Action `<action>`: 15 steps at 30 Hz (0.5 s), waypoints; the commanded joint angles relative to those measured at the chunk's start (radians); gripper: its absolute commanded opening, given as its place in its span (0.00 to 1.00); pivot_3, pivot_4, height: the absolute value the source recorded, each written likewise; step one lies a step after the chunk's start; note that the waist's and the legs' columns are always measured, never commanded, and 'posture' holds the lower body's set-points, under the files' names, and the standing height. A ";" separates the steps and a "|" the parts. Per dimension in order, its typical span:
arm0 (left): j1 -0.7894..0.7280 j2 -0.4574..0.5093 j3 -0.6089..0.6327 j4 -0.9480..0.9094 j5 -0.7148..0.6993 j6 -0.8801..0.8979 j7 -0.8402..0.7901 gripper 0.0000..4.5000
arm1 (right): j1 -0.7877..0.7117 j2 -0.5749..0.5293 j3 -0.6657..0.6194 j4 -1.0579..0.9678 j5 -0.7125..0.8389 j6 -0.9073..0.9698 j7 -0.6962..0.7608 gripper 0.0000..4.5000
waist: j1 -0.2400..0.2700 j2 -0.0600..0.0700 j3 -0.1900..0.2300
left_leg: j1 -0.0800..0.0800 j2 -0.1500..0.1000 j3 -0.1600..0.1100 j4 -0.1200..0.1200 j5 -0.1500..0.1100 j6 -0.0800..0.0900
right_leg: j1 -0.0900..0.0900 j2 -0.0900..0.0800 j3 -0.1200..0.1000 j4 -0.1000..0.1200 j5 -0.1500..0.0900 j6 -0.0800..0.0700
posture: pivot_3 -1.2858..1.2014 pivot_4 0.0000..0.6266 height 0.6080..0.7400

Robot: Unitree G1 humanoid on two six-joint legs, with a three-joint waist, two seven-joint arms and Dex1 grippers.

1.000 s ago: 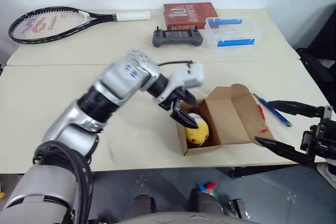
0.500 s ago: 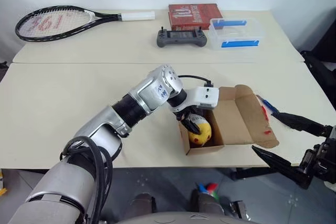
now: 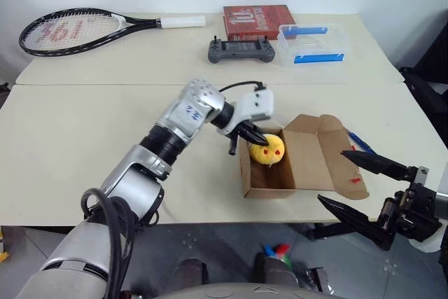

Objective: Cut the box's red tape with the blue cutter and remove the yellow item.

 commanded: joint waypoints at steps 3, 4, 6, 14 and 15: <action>0.054 0.082 0.314 -0.066 -0.192 0.011 0.030 0.00 | -0.102 -0.019 0.111 0.043 0.023 -0.022 0.019 1.00 | -0.003 0.000 0.000 | 0.000 0.000 0.000 0.000 0.000 0.000 | 0.000 0.000 0.000 0.000 0.000 0.000 | 0.52 0.24 1.00; 0.080 0.103 0.369 -0.086 -0.229 0.019 0.032 0.00 | -0.138 -0.019 0.151 0.054 0.015 -0.023 0.021 1.00 | -0.008 0.000 0.000 | 0.001 0.000 0.000 0.000 0.000 0.000 | 0.000 0.000 0.000 0.001 0.000 0.000 | 0.52 0.24 1.00; 0.155 0.153 0.477 -0.150 -0.281 0.057 0.091 0.00 | -0.224 -0.008 0.242 0.084 -0.004 -0.027 0.023 1.00 | -0.025 0.000 0.000 | 0.002 0.000 0.000 0.000 0.000 0.000 | 0.001 0.000 0.000 0.002 0.000 0.000 | 0.52 0.24 1.00; 0.782 0.349 0.922 -0.449 -0.306 0.054 0.403 0.00 | -0.540 0.098 0.604 0.266 -0.202 -0.126 0.137 1.00 | -0.056 0.000 0.000 | 0.004 0.001 -0.002 -0.003 0.000 -0.002 | 0.000 0.000 -0.002 0.004 0.000 0.000 | 0.52 0.24 1.00; 0.830 0.350 0.956 -0.467 -0.312 0.055 0.433 0.00 | -0.554 0.104 0.623 0.282 -0.216 -0.137 0.150 1.00 | -0.052 -0.001 0.000 | 0.003 0.001 -0.002 -0.002 0.000 -0.002 | 0.000 0.000 -0.002 0.003 0.000 0.000 | 0.52 0.24 1.00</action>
